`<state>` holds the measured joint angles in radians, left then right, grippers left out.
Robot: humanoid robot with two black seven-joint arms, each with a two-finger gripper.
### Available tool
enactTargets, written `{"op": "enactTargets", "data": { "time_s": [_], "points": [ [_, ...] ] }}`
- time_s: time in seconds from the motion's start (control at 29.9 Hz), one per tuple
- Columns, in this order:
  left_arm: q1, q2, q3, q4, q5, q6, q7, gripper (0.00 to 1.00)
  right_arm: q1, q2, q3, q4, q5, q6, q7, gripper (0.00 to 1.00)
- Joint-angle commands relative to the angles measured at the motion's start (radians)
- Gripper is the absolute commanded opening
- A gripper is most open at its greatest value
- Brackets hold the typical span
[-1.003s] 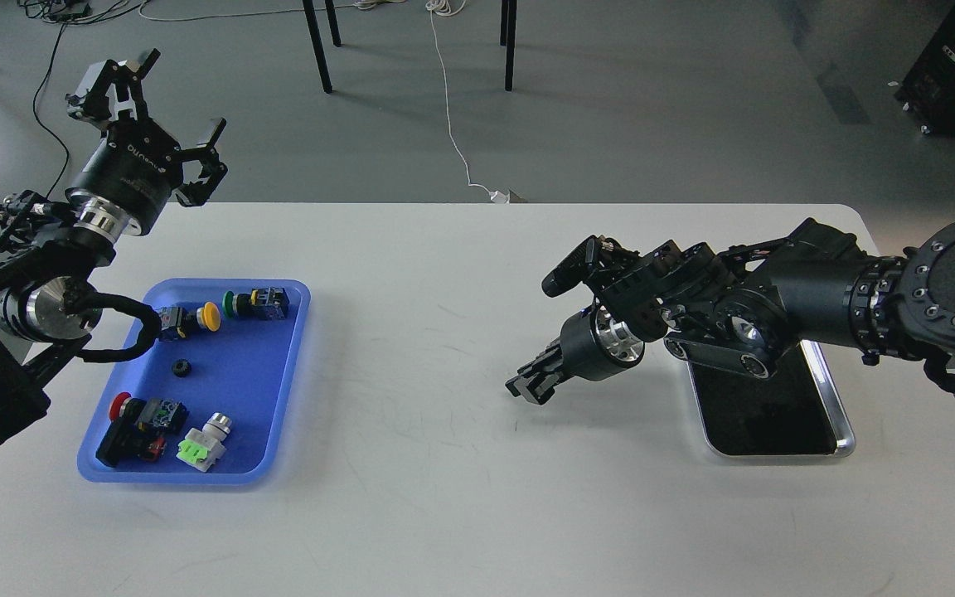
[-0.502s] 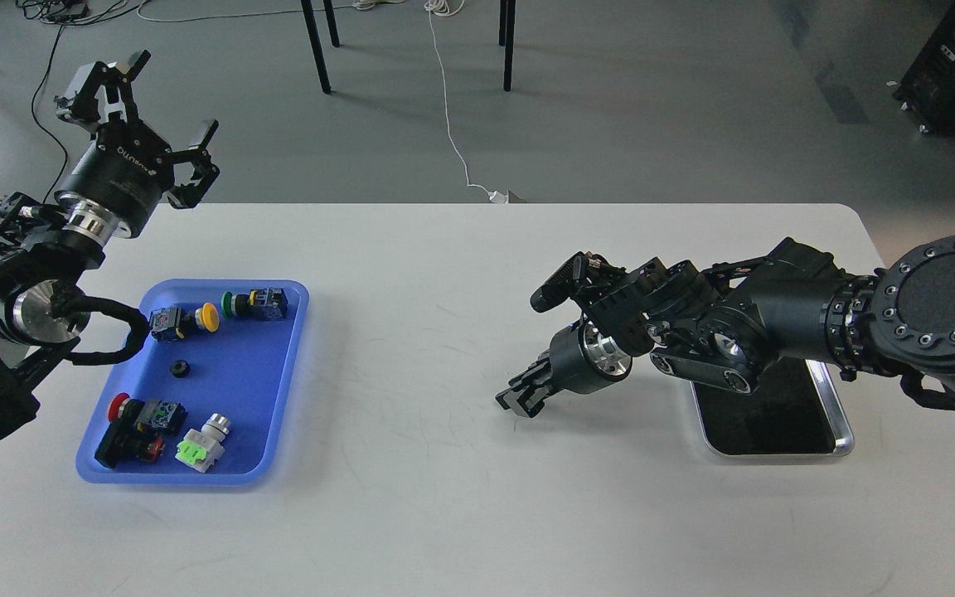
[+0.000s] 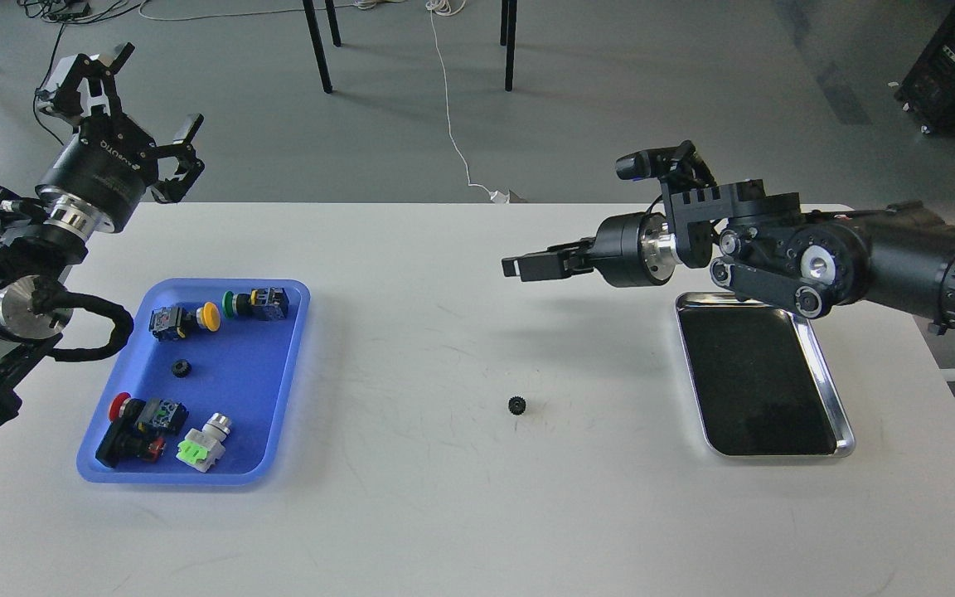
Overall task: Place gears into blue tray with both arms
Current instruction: 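Carry the second black part toward the blue tray and release it on the table, then raise the right gripper and reach the left gripper toward the part, then grasp the second black part on the table with the left gripper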
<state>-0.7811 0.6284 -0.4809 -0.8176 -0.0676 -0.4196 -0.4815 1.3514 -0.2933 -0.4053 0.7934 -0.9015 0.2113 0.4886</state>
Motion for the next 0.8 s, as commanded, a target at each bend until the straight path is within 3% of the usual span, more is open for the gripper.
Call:
{"op": "enactTargets", "data": {
  "time_s": [0.0, 0.17, 0.3, 0.37, 0.54, 0.77],
  "points": [
    [-0.042, -0.004, 0.004, -0.032, 0.069, -0.019, 0.006, 0.98, -0.087, -0.144, 0.170, 0.021, 0.076, 0.005, 0.000, 0.93],
    [-0.102, -0.009, 0.008, -0.158, 0.329, -0.008, 0.011, 0.98, -0.263, -0.289, 0.388, 0.062, 0.222, 0.011, 0.000, 0.94],
    [-0.138, -0.048, 0.036, -0.264, 0.570, 0.007, 0.124, 0.98, -0.409, -0.394, 0.523, 0.119, 0.340, 0.013, 0.000, 0.95],
    [-0.151, -0.096, 0.039, -0.297, 0.711, 0.015, 0.153, 0.98, -0.483, -0.432, 0.571, 0.150, 0.410, 0.016, 0.000, 0.96],
    [-0.164, -0.232, 0.039, -0.304, 1.208, 0.116, 0.153, 0.97, -0.606, -0.504, 0.643, 0.184, 0.503, 0.063, 0.000, 0.97],
    [-0.155, -0.326, 0.119, -0.431, 1.774, 0.140, 0.156, 0.94, -0.655, -0.533, 0.680, 0.182, 0.696, 0.138, 0.000, 0.97]
  ]
}}
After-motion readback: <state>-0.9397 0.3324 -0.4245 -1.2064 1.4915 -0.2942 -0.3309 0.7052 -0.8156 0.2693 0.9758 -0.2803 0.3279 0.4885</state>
